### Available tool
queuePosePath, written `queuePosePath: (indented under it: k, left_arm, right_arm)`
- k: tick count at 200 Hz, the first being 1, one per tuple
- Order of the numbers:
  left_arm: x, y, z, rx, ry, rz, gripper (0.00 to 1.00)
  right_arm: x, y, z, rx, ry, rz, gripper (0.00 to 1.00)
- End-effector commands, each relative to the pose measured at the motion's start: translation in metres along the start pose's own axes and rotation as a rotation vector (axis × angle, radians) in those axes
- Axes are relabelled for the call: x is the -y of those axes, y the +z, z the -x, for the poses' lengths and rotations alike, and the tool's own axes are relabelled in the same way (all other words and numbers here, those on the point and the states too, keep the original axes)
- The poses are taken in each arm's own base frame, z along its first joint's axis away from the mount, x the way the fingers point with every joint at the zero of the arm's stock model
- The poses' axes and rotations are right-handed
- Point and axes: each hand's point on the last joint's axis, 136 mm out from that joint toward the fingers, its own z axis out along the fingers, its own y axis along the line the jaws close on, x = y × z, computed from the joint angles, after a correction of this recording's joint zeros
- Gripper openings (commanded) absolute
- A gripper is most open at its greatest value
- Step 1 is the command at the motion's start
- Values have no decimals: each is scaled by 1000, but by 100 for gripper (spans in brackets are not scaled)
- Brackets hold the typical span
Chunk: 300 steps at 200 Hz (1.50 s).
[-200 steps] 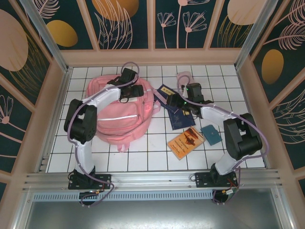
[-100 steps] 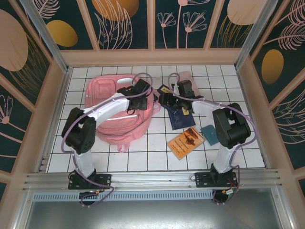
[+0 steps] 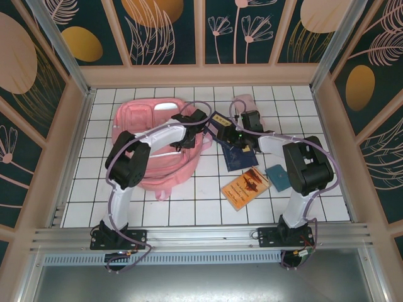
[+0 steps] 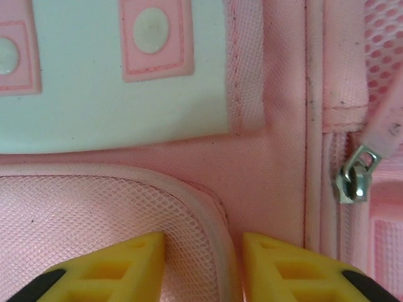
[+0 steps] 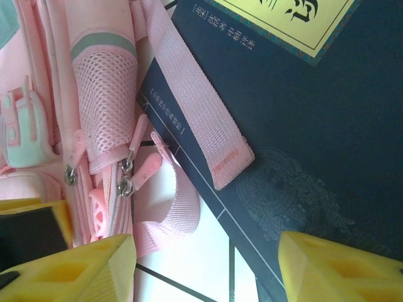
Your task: Pack the student bag
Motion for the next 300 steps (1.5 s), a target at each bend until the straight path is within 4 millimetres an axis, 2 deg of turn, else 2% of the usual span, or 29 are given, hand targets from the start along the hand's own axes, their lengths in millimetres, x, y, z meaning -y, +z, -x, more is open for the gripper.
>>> queuePosePath:
  k: [1,20,44,73,95,135,169,172,188,199,234,262,300]
  left_arm:
    - [-11,5,-2,-13,8,73,28]
    - [-14,-8,5,13,-6,59,12]
    - [-25,-50,30,107,-45,12,0]
    - [-43,-101,53,221,-78,-40,0]
    - [-61,-120,58,273,-72,-23,0]
    - [-82,-135,56,316,-35,9,0]
    - [-81,-136,55,320,-37,-16,0]
    - [-84,-145,57,338,-50,-29,0]
    - [-85,-146,57,338,-56,-33,0]
    - [-85,-146,57,338,-59,-36,0]
    - [-84,-146,56,333,-68,-52,0]
    - [-83,-146,55,331,-68,-57,0]
    - [-82,-150,54,335,-71,-84,0]
  right_arm:
    - [-13,-14,8,52,-39,30,61]
    - [-18,-19,11,74,-93,47,60]
    - [-40,-23,13,82,-203,143,52]
    - [-69,-23,12,77,-337,268,47]
    - [-83,-19,11,67,-420,334,44]
    - [-102,-23,4,99,-665,424,43]
    - [-117,-26,-5,73,-759,539,42]
    - [-119,-26,-6,67,-766,551,41]
    - [-126,-26,-13,40,-804,605,40]
    - [-130,-26,-20,22,-836,635,35]
    - [-130,-23,-40,-23,-899,679,34]
    - [-127,-14,-33,2,-897,641,37]
    - [-129,-4,-19,46,-904,605,33]
